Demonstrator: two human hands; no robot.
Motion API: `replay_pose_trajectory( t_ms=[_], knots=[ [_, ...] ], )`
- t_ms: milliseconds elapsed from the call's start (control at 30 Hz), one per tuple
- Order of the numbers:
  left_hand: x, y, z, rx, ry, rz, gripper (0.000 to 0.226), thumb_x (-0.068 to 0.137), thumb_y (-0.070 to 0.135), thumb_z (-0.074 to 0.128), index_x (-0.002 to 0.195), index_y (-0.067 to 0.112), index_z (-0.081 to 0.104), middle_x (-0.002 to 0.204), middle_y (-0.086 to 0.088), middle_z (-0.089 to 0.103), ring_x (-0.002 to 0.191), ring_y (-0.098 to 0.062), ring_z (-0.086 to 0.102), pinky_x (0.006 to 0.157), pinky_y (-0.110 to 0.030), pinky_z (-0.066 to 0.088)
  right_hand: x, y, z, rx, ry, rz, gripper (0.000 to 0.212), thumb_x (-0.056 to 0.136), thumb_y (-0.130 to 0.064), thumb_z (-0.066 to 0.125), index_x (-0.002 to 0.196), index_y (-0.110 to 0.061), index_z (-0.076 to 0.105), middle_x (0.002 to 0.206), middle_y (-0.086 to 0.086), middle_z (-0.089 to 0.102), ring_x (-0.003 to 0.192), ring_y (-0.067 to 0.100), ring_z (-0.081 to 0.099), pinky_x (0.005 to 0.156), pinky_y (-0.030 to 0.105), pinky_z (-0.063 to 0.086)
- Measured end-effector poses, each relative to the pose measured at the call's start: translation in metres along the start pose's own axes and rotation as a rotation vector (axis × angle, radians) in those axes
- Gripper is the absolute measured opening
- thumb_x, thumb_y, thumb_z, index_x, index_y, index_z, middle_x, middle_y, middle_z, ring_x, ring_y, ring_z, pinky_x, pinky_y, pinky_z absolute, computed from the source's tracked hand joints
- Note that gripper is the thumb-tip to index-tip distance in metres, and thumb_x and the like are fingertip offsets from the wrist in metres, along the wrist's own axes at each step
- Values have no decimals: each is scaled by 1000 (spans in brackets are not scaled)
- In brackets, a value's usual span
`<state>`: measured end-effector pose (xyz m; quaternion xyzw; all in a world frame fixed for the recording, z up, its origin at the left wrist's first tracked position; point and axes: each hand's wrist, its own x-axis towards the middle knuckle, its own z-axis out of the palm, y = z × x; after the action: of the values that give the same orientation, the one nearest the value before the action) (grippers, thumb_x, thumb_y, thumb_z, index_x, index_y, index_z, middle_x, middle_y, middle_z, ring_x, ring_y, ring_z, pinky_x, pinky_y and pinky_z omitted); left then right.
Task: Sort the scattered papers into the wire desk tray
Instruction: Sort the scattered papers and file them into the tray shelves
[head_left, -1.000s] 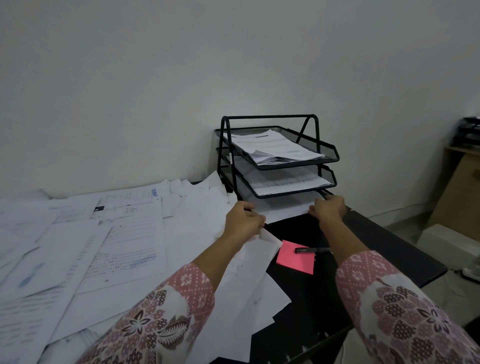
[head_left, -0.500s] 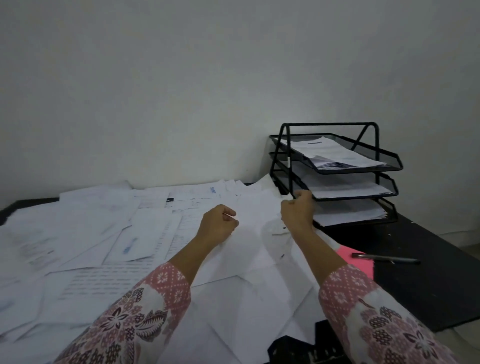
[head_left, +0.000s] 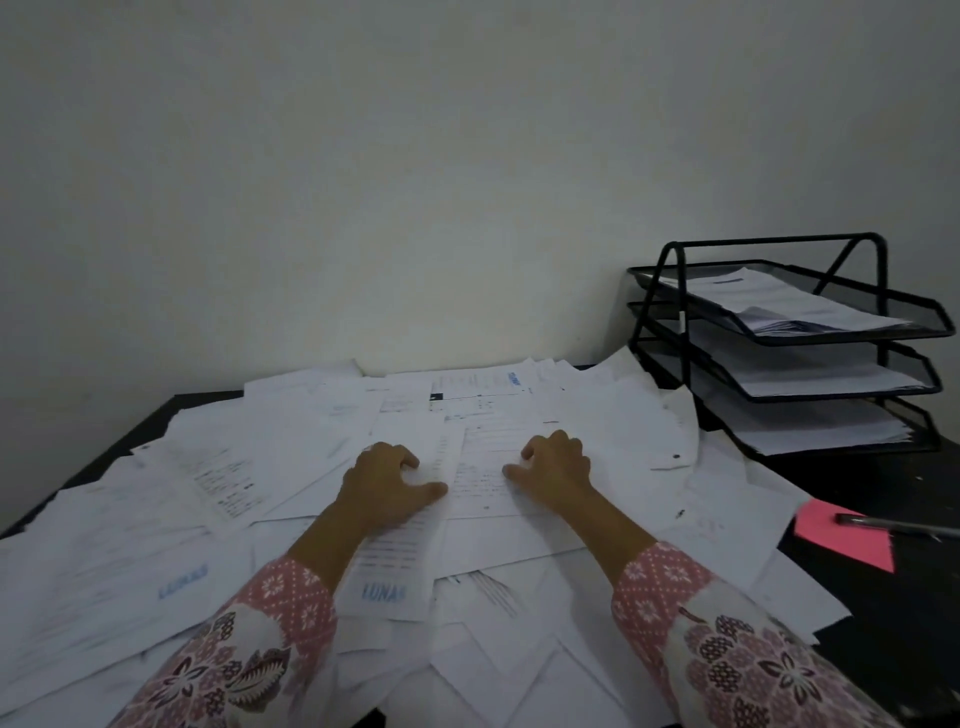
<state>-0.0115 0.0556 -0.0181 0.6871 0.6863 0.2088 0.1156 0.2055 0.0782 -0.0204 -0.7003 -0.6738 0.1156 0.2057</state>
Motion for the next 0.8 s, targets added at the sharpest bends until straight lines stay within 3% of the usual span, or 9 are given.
replay_pose_trajectory(
  t_ms=[100,233,367,467,567,700,800],
  knots=[
    [-3,-9,0,20,-18,82,56,74,57,68,114,19,55,108,6,46,107,-13,47,92,-25,40,-2,-1,4,-84,9,-26,47,86,-49,56,119,-15,54,124,8,45,118,26,40,97,37,36],
    [-6,-9,-2,45,99,202,28,86,39,63,96,13,63,90,4,51,88,-12,51,75,-20,37,-3,-4,5,-76,20,-19,40,87,-43,57,115,-15,56,119,7,47,115,25,43,95,36,38],
    [-11,-9,0,48,152,282,22,93,29,55,89,9,63,85,-2,60,81,-15,55,73,-25,43,-6,-21,9,151,25,-76,19,88,-24,59,97,-8,63,102,8,62,97,21,58,80,29,47],
    [-13,-14,4,-69,267,328,20,94,23,53,80,9,58,74,-2,58,68,-17,53,61,-25,40,-10,-41,12,270,-23,-75,23,89,-20,60,87,2,66,89,13,70,85,24,66,73,28,50],
    [-15,-17,1,-185,404,268,18,96,17,50,78,12,51,63,4,51,56,-9,48,50,-13,32,-11,-60,17,445,-91,-15,30,84,-17,67,61,-3,54,64,13,63,73,33,70,64,35,56],
    [-17,-18,-3,-316,523,148,16,98,17,46,84,10,49,64,2,50,54,-7,43,48,-14,31,-13,-74,22,526,-147,54,34,77,-17,76,64,-13,46,84,13,64,55,19,60,40,21,47],
    [-15,-20,-3,-380,537,79,17,99,19,43,86,8,49,66,0,50,56,-9,42,49,-17,31,-14,-77,25,524,-180,64,35,74,-16,79,64,-14,46,69,4,57,51,12,50,37,17,38]
  ],
)
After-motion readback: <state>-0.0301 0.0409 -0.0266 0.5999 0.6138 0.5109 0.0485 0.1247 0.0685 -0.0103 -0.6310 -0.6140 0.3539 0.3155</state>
